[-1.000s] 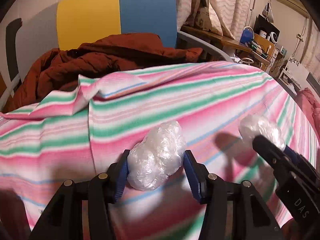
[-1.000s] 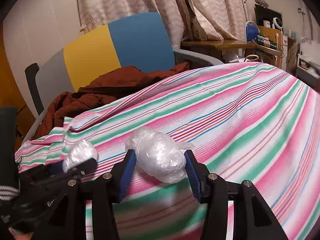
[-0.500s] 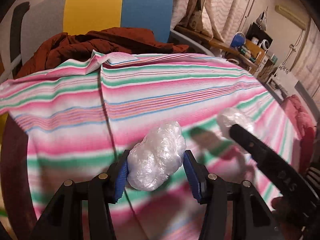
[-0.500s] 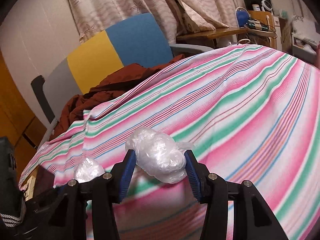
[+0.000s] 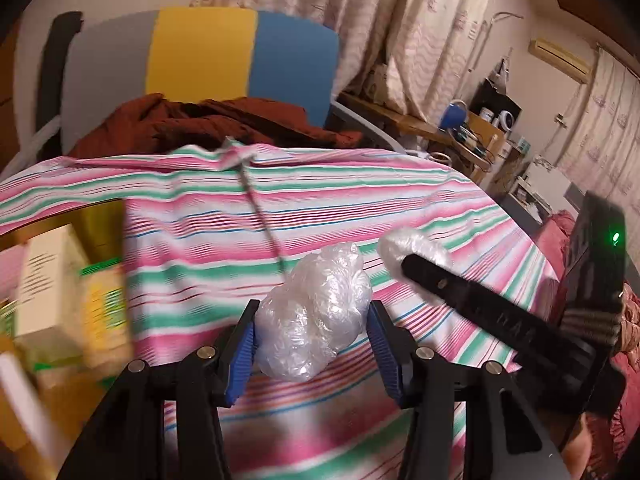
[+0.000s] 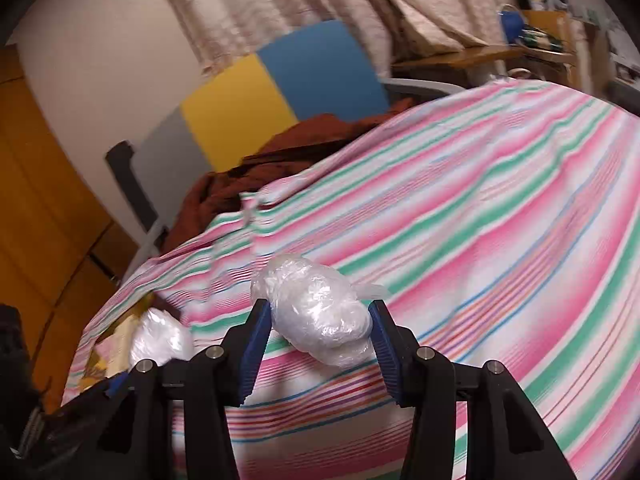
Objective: Organize objects
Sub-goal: 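Carry both plastic-wrapped bundles into the gold tray and release them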
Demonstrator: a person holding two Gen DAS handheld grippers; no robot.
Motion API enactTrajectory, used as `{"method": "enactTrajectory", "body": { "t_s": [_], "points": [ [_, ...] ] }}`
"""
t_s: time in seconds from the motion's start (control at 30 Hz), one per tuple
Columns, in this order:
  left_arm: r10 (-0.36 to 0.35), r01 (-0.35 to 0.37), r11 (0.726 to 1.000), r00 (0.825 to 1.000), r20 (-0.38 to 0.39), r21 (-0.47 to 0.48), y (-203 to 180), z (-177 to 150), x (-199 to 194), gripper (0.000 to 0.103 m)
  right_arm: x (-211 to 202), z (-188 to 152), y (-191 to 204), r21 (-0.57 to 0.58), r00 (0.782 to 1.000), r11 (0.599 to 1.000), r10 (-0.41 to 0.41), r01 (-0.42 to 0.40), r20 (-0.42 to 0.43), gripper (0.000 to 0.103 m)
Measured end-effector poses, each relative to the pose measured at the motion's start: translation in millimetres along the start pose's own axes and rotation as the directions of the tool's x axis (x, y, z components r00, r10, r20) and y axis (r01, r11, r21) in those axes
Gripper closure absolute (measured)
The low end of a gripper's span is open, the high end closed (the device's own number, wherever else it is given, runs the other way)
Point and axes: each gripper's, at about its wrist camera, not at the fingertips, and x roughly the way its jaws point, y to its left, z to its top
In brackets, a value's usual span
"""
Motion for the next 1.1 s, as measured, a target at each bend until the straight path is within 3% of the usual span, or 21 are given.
{"method": "enactTrajectory", "body": {
  "t_s": [0.27, 0.53, 0.8, 1.1],
  "points": [
    [0.057, -0.054, 0.99, 0.998, 0.012, -0.132, 60.7, -16.2, -37.9, 0.05, -5.7, -13.5, 69.5, -0.113, 0.99, 0.984, 0.137, -0.141, -0.037, 0.052],
    [0.104, -0.093, 0.974, 0.994, 0.044, -0.206, 106.4, -39.8, -86.1, 0.05, -6.3, -31.2, 135.0, -0.222, 0.962, 0.937, 0.254, -0.271, -0.101, 0.052],
    [0.086, -0.042, 0.937, 0.99, 0.114, -0.348, 150.9, -34.1, -119.7, 0.05, 12.1, -52.5, 179.2, -0.263, 0.937, 0.905, 0.289, -0.334, -0.195, 0.052],
    [0.137, -0.084, 0.915, 0.985, 0.108, -0.394, 182.6, -12.5, -118.2, 0.046, 22.4, -67.2, 205.2, -0.291, 0.917, 0.881, 0.303, -0.374, -0.259, 0.05]
  ]
}}
